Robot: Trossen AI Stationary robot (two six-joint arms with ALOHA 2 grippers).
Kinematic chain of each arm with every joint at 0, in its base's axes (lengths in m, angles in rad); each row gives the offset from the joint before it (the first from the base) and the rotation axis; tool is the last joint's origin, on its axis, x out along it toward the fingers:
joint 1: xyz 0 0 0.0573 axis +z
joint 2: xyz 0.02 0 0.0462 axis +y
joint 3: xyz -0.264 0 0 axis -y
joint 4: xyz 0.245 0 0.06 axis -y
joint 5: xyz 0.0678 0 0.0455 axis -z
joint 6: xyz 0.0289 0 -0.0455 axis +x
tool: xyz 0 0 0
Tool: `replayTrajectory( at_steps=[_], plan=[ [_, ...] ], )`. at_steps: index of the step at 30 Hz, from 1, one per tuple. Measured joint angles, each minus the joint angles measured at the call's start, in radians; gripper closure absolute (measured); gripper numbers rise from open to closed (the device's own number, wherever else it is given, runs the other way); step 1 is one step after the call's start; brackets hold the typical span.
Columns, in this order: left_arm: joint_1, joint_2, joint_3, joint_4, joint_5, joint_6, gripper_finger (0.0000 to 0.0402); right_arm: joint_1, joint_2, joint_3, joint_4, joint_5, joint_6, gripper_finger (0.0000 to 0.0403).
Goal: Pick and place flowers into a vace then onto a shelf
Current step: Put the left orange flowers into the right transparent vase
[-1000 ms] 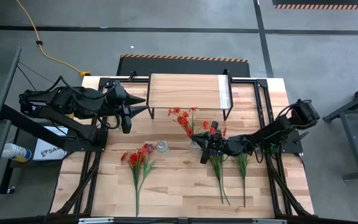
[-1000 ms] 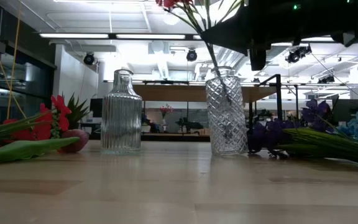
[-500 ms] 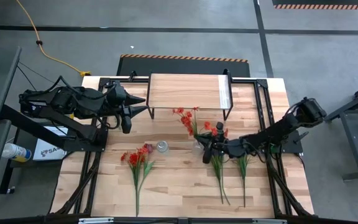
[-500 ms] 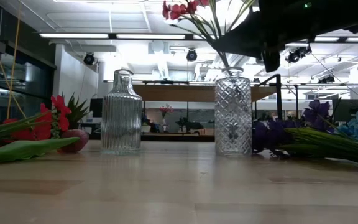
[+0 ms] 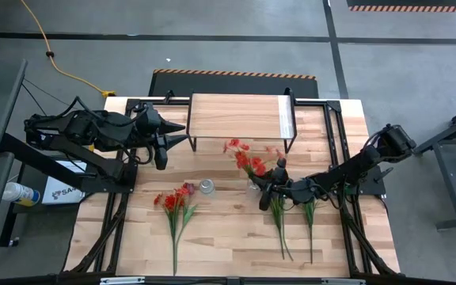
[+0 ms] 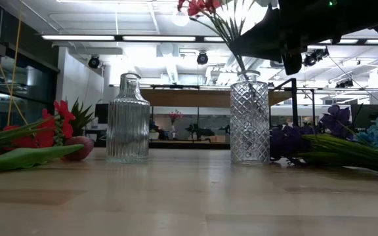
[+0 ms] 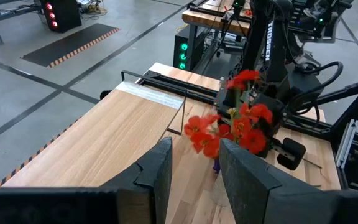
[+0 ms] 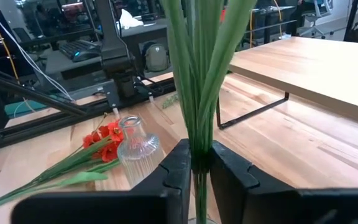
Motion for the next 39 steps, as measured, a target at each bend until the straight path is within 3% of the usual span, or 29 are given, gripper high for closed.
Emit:
replayTrajectory(
  at_steps=[35, 39],
  plan=[
    [0.000, 0.000, 0.000, 0.000, 0.000, 0.013, 0.0236, 0.003, -0.001, 0.000, -0.023, -0.085, -0.007, 0.0236],
    [0.000, 0.000, 0.000, 0.000, 0.000, 0.023, 0.0236, 0.018, -0.047, 0.000, -0.125, -0.057, -0.002, 0.0231]
  ],
)
